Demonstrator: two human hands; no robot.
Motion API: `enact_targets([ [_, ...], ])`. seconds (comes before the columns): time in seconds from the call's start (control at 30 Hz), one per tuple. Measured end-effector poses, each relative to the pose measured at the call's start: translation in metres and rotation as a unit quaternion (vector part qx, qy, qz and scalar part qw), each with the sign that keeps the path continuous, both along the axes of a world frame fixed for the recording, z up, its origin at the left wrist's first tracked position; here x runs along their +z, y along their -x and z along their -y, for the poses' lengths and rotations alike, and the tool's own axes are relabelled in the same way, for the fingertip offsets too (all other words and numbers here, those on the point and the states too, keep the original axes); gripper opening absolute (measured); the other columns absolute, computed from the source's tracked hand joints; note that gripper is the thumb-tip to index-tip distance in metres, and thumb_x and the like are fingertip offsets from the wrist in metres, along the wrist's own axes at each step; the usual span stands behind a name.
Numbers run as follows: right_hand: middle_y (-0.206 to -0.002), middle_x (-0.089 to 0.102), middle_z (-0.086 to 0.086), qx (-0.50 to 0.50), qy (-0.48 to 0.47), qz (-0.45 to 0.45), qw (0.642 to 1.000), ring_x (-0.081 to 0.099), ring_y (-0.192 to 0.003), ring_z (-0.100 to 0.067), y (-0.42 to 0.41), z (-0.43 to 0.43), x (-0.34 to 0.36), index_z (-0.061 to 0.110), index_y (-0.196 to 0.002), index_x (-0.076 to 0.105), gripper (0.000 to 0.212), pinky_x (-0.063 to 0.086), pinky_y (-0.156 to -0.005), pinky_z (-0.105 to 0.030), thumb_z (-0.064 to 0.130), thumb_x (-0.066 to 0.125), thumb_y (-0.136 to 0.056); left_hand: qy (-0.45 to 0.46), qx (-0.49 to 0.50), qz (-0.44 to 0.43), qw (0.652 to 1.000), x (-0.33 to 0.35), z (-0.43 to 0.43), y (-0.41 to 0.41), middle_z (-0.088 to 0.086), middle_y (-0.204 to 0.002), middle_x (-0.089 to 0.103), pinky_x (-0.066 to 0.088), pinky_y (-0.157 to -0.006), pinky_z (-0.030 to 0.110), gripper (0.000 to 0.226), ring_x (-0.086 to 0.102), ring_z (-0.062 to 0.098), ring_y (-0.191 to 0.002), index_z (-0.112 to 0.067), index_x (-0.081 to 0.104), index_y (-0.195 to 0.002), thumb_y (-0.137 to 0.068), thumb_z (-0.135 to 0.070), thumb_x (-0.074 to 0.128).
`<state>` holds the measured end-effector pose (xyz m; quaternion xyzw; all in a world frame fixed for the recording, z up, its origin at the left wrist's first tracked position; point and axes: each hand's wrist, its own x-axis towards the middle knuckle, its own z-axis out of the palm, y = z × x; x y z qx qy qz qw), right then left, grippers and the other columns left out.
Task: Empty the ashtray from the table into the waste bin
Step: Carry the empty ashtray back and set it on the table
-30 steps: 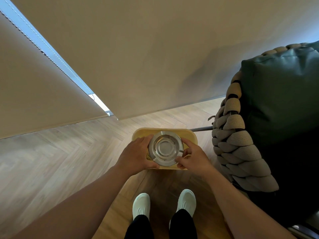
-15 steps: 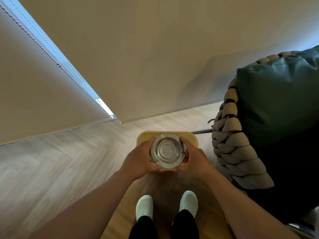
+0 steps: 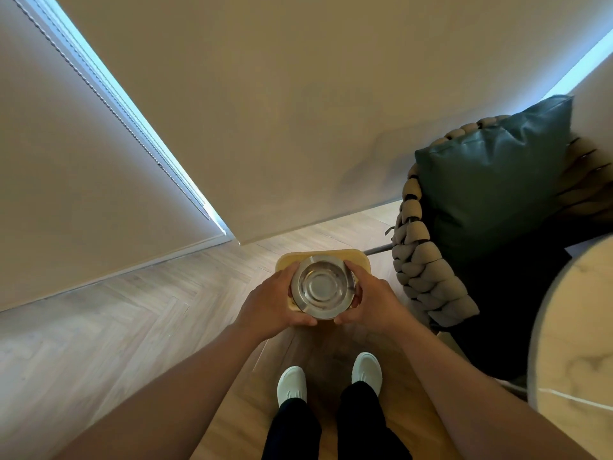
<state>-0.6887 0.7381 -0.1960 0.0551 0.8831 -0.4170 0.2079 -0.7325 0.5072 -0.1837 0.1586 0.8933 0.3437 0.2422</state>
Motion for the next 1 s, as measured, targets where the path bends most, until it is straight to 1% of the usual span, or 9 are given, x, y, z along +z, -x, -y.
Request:
enact_targets([
  [0.1, -0.112, 0.059, 0.011, -0.012, 0.000, -0.015, 1.000, 0.058, -0.101, -0.012, -0.013, 0.008, 0.030, 0.032, -0.148, 0.025, 0.109, 0.047, -0.084, -0.019, 0.037, 0.090, -0.062, -0.001, -0.011, -0.010, 1.000, 0.030, 0.006, -0.007, -0.016, -0.132, 0.055, 0.051, -0.090, 0.030, 0.106, 0.055, 0.007, -0.107, -0.041, 0.030, -0.141, -0.052, -0.065, 0.083],
  [0.2, -0.131, 0.060, 0.004, -0.024, 0.003, -0.030, 0.999, 0.058, -0.115, -0.017, -0.029, 0.018, 0.063, 0.031, -0.149, 0.024, 0.107, 0.050, -0.099, -0.034, 0.037, 0.089, -0.064, -0.014, -0.025, -0.023, 0.999, 0.059, 0.011, -0.018, -0.018, -0.128, 0.056, 0.049, -0.085, 0.025, 0.103, 0.055, 0.005, -0.101, -0.043, 0.031, -0.139, -0.053, -0.062, 0.084],
  [0.3, -0.125, 0.063, 0.003, -0.044, -0.013, -0.032, 0.998, 0.060, -0.111, -0.018, -0.050, 0.024, 0.090, 0.034, -0.149, 0.021, 0.109, 0.051, -0.098, -0.037, 0.039, 0.089, -0.064, -0.015, -0.048, -0.033, 0.998, 0.083, 0.016, -0.032, -0.015, -0.125, 0.058, 0.052, -0.086, 0.029, 0.099, 0.057, 0.008, -0.099, -0.040, 0.034, -0.138, -0.055, -0.063, 0.084],
  [0.5, -0.125, 0.062, 0.010, -0.084, -0.027, -0.035, 0.995, 0.060, -0.109, -0.012, -0.092, 0.030, 0.119, 0.037, -0.148, 0.021, 0.110, 0.053, -0.096, -0.032, 0.038, 0.090, -0.062, -0.025, -0.084, -0.050, 0.995, 0.109, 0.018, -0.062, -0.007, -0.127, 0.060, 0.053, -0.089, 0.033, 0.104, 0.059, 0.017, -0.104, -0.028, 0.034, -0.144, -0.058, -0.058, 0.085],
  [0.63, -0.112, 0.050, 0.031, -0.118, -0.009, -0.042, 0.992, 0.052, -0.102, 0.001, -0.124, 0.030, 0.130, 0.037, -0.144, 0.028, 0.107, 0.045, -0.087, -0.015, 0.034, 0.093, -0.059, -0.035, -0.122, -0.046, 0.991, 0.123, 0.013, -0.078, -0.006, -0.127, 0.060, 0.053, -0.091, 0.036, 0.106, 0.060, 0.017, -0.105, -0.029, 0.035, -0.144, -0.056, -0.056, 0.087],
  [0.7, -0.110, 0.048, 0.033, -0.142, -0.008, -0.058, 0.988, 0.051, -0.105, 0.000, -0.142, 0.029, 0.136, 0.037, -0.141, 0.033, 0.102, 0.040, -0.085, -0.012, 0.033, 0.093, -0.059, -0.036, -0.148, -0.047, 0.987, 0.129, 0.008, -0.085, -0.007, -0.130, 0.059, 0.053, -0.093, 0.038, 0.108, 0.059, 0.016, -0.110, -0.029, 0.035, -0.144, -0.055, -0.055, 0.088],
  [0.77, -0.115, 0.051, 0.030, -0.165, -0.007, -0.070, 0.984, 0.052, -0.109, -0.002, -0.160, 0.029, 0.142, 0.036, -0.140, 0.034, 0.100, 0.043, -0.090, -0.017, 0.032, 0.093, -0.059, -0.043, -0.170, -0.049, 0.983, 0.134, 0.001, -0.092, -0.009, -0.131, 0.058, 0.051, -0.096, 0.037, 0.108, 0.056, 0.013, -0.115, -0.029, 0.035, -0.144, -0.054, -0.055, 0.088],
  [0.9, -0.134, 0.056, 0.008, -0.217, -0.034, -0.089, 0.972, 0.050, -0.125, -0.014, -0.203, 0.022, 0.152, 0.030, -0.145, 0.032, 0.106, 0.045, -0.104, -0.035, 0.034, 0.093, -0.058, -0.072, -0.222, -0.044, 0.971, 0.142, -0.020, -0.113, -0.014, -0.126, 0.058, 0.050, -0.095, 0.033, 0.101, 0.055, 0.007, -0.113, -0.032, 0.039, -0.139, -0.053, -0.055, 0.088],
  [1.0, -0.135, 0.056, 0.012, -0.265, -0.040, -0.091, 0.959, 0.051, -0.122, -0.007, -0.242, 0.016, 0.155, 0.034, -0.145, 0.030, 0.109, 0.043, -0.097, -0.019, 0.031, 0.093, -0.057, -0.080, -0.271, -0.047, 0.958, 0.143, -0.041, -0.133, -0.018, -0.120, 0.057, 0.048, -0.093, 0.026, 0.098, 0.055, 0.005, -0.107, -0.034, 0.040, -0.135, -0.052, -0.059, 0.086],
])
